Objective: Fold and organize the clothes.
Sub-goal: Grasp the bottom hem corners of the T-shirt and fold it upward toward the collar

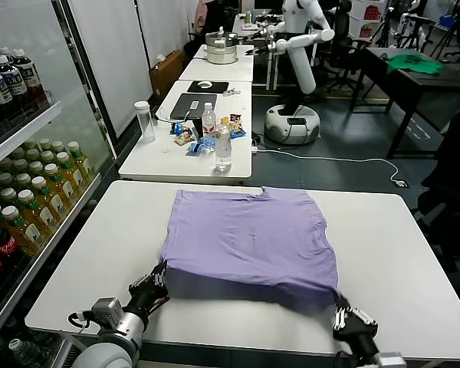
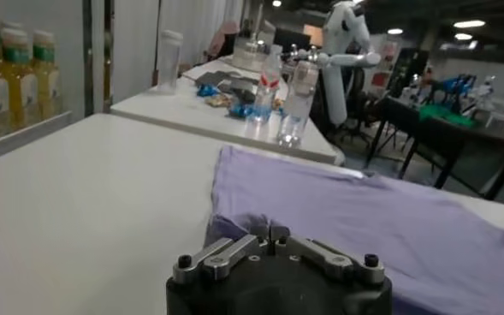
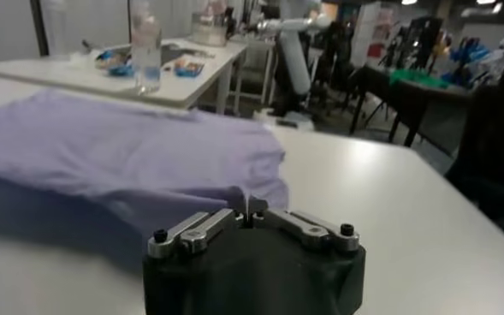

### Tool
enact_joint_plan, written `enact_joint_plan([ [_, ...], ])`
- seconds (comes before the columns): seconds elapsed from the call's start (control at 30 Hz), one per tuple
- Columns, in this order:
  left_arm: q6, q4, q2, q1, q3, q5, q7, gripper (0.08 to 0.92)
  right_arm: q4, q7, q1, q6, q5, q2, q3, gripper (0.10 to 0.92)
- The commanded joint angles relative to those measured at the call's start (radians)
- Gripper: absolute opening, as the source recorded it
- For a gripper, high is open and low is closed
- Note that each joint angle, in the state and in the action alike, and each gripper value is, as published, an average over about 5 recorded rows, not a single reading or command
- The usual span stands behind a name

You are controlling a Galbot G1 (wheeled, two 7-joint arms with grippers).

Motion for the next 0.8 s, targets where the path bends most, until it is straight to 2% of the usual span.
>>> enact_joint_plan([
  [0.03, -0.022, 0.137, 0.026, -0.165, 0.034, -0.024, 0.018, 0.087, -0.089, 0.003, 0.202, -0.008, 0.087, -0.122, 0.021, 0.120],
  [0.37, 0.010, 0.299, 0.045, -0.285, 0.109, 0.081, 0.062, 0.087, -0.258, -0.007, 0.427, -0.047, 0.081, -0.205, -0.112, 0.120],
  [0.8, 0.019, 0.434, 0.018, -0.365, 0.165, 0.199, 0.077, 0.087, -0.397, -0.047, 0.506, -0.097, 0.000, -0.183, -0.191, 0.120],
])
